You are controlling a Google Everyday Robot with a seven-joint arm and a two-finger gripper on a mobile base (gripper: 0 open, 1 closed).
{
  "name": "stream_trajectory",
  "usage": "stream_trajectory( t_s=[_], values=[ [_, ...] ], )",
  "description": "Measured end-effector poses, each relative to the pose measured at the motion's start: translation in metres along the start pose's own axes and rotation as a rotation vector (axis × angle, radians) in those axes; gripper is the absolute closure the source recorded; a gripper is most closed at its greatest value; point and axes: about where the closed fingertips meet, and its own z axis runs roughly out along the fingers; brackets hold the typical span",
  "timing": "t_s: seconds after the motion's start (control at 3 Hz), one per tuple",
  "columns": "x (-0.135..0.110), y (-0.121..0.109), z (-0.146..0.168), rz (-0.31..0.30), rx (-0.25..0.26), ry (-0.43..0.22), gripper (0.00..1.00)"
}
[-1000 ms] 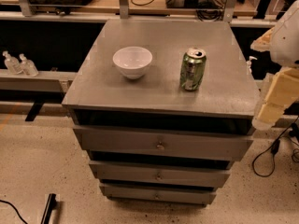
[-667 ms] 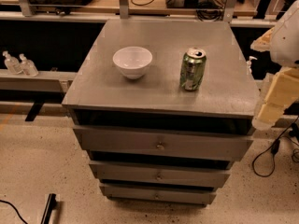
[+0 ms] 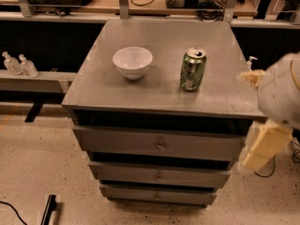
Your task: Open middle drawer
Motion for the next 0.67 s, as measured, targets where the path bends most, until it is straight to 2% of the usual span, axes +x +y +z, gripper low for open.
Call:
stream_trajectory(
  t_s=[0.33,0.67],
  values=[
    [0.028,0.044,0.030,0.040,0.028,-0.104,0.00],
    [0.047,0.065,0.041,0.085,0.061,-0.140,0.00]
  ],
)
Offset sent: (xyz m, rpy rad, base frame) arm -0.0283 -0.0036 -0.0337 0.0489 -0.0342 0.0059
